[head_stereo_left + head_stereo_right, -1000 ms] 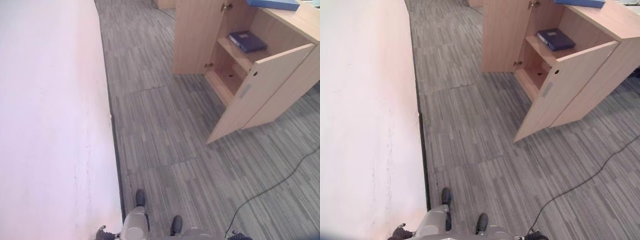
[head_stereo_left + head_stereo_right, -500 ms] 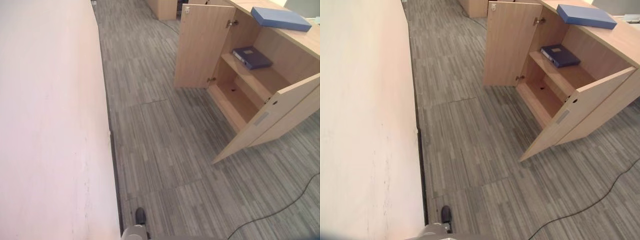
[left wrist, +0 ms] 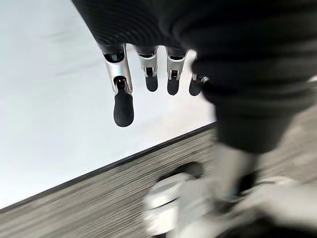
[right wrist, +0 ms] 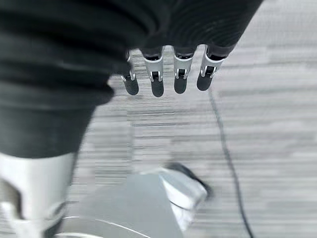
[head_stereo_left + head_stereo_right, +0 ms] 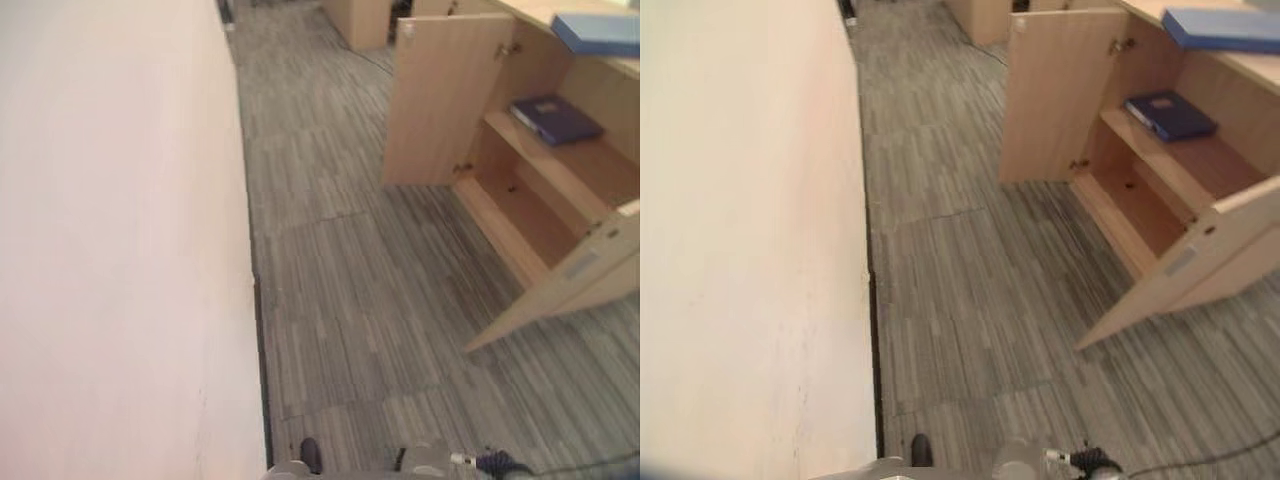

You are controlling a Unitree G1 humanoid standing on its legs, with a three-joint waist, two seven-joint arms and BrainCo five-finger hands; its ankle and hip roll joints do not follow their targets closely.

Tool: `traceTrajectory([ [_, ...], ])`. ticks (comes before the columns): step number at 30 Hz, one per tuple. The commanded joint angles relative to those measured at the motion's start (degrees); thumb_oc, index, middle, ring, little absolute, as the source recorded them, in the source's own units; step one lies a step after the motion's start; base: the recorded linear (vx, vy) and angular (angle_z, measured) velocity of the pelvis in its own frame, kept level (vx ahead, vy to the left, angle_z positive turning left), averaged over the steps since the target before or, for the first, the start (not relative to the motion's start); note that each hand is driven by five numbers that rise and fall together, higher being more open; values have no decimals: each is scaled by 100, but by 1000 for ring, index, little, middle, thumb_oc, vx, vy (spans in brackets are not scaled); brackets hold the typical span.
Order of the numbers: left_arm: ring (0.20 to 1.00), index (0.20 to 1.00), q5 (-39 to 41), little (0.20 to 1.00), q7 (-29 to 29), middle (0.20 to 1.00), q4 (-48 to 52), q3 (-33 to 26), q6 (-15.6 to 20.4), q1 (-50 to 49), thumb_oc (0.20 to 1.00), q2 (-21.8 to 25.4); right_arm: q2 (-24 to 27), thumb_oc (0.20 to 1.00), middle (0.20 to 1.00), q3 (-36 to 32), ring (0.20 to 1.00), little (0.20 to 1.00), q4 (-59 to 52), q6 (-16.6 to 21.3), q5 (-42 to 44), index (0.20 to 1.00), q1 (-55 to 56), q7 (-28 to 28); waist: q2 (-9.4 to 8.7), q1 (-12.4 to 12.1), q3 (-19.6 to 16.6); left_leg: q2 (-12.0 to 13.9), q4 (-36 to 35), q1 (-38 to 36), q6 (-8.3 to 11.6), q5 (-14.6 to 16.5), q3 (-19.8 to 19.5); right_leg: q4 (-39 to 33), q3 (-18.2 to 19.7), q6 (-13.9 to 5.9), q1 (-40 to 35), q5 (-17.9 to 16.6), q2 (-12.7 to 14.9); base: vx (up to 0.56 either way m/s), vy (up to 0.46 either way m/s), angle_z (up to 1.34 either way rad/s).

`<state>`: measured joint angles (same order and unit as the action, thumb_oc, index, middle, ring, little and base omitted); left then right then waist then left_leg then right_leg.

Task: Put the empty folder in the office cabinet

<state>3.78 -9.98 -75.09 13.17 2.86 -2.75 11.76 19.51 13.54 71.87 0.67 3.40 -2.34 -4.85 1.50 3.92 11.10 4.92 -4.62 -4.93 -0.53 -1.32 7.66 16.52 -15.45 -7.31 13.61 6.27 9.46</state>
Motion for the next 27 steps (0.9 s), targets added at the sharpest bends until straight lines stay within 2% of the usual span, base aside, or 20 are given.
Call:
traceTrajectory([
  [1,1000,1000,-298,1000,140,1000,-80,-123,210,453,1000,16,-296,1000,1000,-13,1000,1000,390,-65,303,1000,10,-5,-437,137,46,-1182,-38,-390,-244,666,-168,-1619,71,-44,-84,-1463,-550,203,-100,108],
  [2,1000,1000,-323,1000,164,1000,-106,-155,219,426,1000,2,-304,1000,1000,-65,1000,1000,424,-58,355,1000,66,15,-461,139,0,-1212,-38,-422,-261,717,-235,-1890,106,-6,-291,-1452,-579,126,-66,81],
  [5,1000,1000,-321,1000,159,1000,-189,-222,196,309,1000,-42,-303,1000,1000,-54,1000,1000,489,-58,323,1000,161,18,-447,95,-153,-1191,-38,-471,-288,825,-221,-1968,56,79,-427,-1479,-602,208,-94,12],
  [8,1000,1000,-254,1000,197,1000,-302,-348,139,172,1000,-94,-331,1000,1000,56,1000,1000,555,-78,191,1000,205,66,-337,65,-294,-975,-38,-619,-222,899,-287,-1802,165,198,-504,-1309,-718,304,-135,-1],
  [9,1000,1000,-254,1000,197,1000,-302,-348,139,171,1000,-94,-330,1000,1000,56,1000,1000,556,-78,191,1000,205,66,-335,66,-294,-972,-38,-620,-221,901,-287,-1797,164,199,-503,-1305,-720,198,-98,10],
  [12,1000,1000,-198,1000,202,1000,-329,-372,107,185,1000,-83,-332,1000,1000,33,1000,1000,632,-82,223,1000,207,93,-281,61,-364,-647,83,-810,-25,1055,-228,-1598,138,349,-636,-959,-838,354,-210,3],
  [14,1000,1000,-110,1000,185,1000,-250,-357,127,281,1000,-65,-351,1000,1000,35,1000,1000,680,-82,261,1000,168,84,-329,60,-385,-381,779,-679,163,1190,-96,-1540,146,461,-869,-694,-883,306,-240,11],
  [16,1000,1000,-63,1000,141,1000,-134,-294,140,383,1000,-52,-374,1000,1000,53,1000,1000,686,-63,304,1000,128,67,-381,49,-339,-175,1673,-381,280,900,20,-1512,178,595,-1087,-546,-921,160,-160,6],
  [17,1000,1000,-63,1000,141,1000,-134,-294,140,383,1000,-52,-374,1000,1000,53,1000,1000,686,-63,304,1000,128,67,-381,49,-339,-175,1673,-381,280,900,20,-1512,178,595,-1087,-546,-921,157,-223,7],
  [18,1000,1000,-64,1000,74,1000,18,-227,145,478,1000,-12,-381,1000,1000,137,1000,1000,632,-69,299,1000,55,50,-463,-22,-240,24,3060,107,303,437,53,-1495,232,793,-1324,-410,-985,151,-244,1],
  [19,1000,1000,-95,1000,25,1000,138,-167,156,514,1000,13,-368,1000,1000,203,1000,1000,595,-84,278,1000,12,45,-535,-104,-161,72,3836,438,279,160,32,-1509,257,902,-1457,-344,-1002,199,-318,5],
  [20,1000,1000,-118,1000,-23,1000,196,-143,159,550,1000,27,-356,1000,1000,223,1000,1000,576,-93,265,1000,-36,25,-584,-158,-109,84,4381,712,264,32,68,-1548,269,976,-1568,-305,-1023,98,-165,-17],
  [22,1000,1000,-119,1000,-70,1000,235,-132,165,570,1000,28,-362,1000,1000,257,1000,1000,587,-109,235,1000,-56,1,-672,-205,-94,99,4626,1007,231,-65,142,-1583,278,1011,-1649,-259,-967,100,-115,-42],
  [24,1000,1000,-148,1000,-119,1000,246,-103,157,585,1000,20,-362,1000,1000,292,1000,1000,604,-146,180,1000,-67,-17,-666,-272,-49,203,4764,1281,170,79,248,-1622,307,1027,-1768,-217,-978,129,-50,-11],
  [25,1000,1000,-277,1000,-160,1000,248,-21,171,579,1000,19,-378,1000,1000,387,1000,1000,655,-164,45,1000,-73,-17,-716,-364,-21,178,4463,1697,90,220,274,-1684,378,982,-1929,-185,-885,100,9,1],
  [26,1000,1000,-277,1000,-160,1000,248,-21,171,579,1000,19,-378,1000,1000,387,1000,1000,655,-164,45,1000,-73,-17,-716,-365,-21,178,4463,1697,90,220,274,-1684,378,982,-1930,-185,-885,172,30,-10],
  [27,1000,1000,-329,1000,-169,1000,235,4,166,589,1000,12,-392,1000,1000,462,1000,1000,726,-193,-90,1000,-68,33,-720,-432,-4,125,3930,1786,69,251,245,-1734,431,917,-2002,-162,-842,130,55,-9],
])
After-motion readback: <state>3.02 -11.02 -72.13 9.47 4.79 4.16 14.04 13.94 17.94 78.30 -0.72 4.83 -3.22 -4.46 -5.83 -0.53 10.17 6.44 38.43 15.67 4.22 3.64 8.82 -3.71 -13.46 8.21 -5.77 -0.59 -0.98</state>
